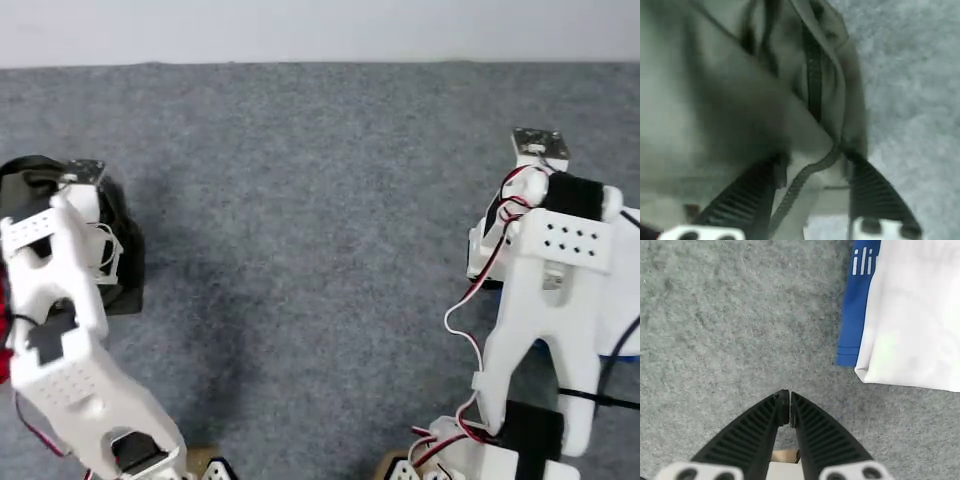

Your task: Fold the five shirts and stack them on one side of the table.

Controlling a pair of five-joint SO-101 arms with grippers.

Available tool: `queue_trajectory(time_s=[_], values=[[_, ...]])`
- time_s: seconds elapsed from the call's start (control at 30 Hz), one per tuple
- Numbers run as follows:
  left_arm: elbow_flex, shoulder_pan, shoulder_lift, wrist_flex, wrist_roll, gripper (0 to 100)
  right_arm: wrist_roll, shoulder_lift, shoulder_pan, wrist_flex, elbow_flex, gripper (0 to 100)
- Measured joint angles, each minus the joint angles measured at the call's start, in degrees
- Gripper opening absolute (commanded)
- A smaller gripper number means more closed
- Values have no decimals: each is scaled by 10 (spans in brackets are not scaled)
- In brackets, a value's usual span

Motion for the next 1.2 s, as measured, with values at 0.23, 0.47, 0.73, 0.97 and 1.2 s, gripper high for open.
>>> queue_trajectory(time_s=[0.23,0.47,0.73,0.97,1.2], values=[[-63,43,21,54,0,13,0,0,0,0,0,9],[-90,137,-77,127,8,13,0,-8,0,0,1,9],[-90,319,-229,167,85,13,0,-56,0,0,1,9],[-90,489,-277,171,132,13,0,-63,4,0,2,9],[-90,615,-312,177,142,13,0,-69,53,0,62,9]])
